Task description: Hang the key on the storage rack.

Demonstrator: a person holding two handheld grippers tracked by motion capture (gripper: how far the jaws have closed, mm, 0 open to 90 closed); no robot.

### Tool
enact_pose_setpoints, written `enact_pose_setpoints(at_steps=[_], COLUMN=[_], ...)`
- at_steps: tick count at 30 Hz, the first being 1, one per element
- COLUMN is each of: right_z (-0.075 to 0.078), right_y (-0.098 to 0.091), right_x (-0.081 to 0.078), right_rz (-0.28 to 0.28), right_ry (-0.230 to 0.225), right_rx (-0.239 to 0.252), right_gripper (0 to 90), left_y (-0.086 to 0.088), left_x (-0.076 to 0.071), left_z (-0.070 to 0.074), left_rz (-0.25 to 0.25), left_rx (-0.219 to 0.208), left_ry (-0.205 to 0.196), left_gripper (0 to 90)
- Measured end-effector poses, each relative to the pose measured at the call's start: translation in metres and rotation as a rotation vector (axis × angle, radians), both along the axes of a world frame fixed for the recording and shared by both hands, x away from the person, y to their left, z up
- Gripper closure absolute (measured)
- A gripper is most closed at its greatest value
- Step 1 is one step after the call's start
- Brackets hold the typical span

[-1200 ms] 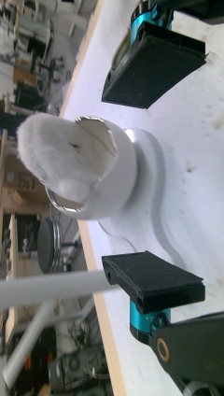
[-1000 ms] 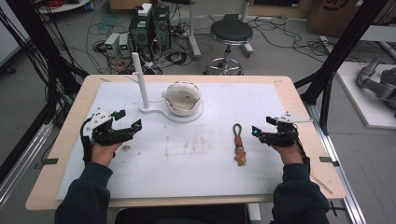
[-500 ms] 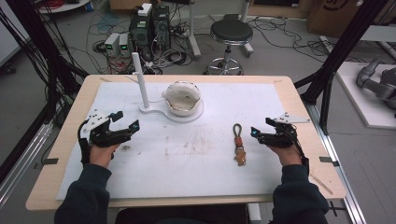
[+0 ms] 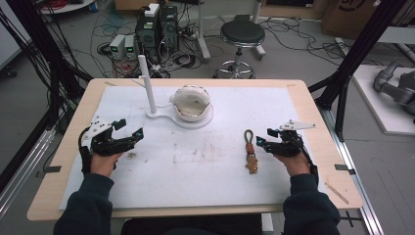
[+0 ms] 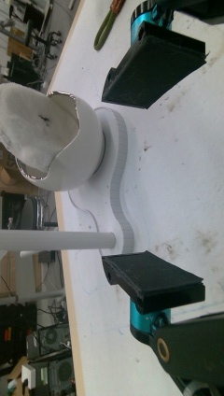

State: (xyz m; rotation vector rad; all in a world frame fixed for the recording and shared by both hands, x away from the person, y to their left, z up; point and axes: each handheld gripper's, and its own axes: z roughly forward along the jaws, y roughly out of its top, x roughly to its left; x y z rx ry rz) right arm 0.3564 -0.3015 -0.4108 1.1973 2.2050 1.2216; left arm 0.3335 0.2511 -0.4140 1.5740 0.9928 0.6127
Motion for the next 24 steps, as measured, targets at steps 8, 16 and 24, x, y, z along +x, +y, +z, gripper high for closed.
enact_pose_setpoints(at_steps=[8, 16, 24], right_z=[-0.014, -0.033, -0.032], right_y=[0.007, 0.034, 0.044], right_x=[0.006, 0.012, 0.007], right_rz=[-0.005, 0.014, 0.021], right_ry=[0.067, 0.180, 0.148], right_rx=[-0.027, -0.121, -0.226], right_gripper=[55.5, 44.1, 51.8], left_y=[0.005, 0.007, 0.008], left_x=[-0.002, 0.002, 0.003], left_z=[-0.006, -0.012, -0.013], left_rz=[0.001, -0.001, 0.009], left_rx=[0.017, 0.018, 0.019], left_ry=[0.021, 0.048, 0.060], left_gripper=[18.4, 18.4, 18.4])
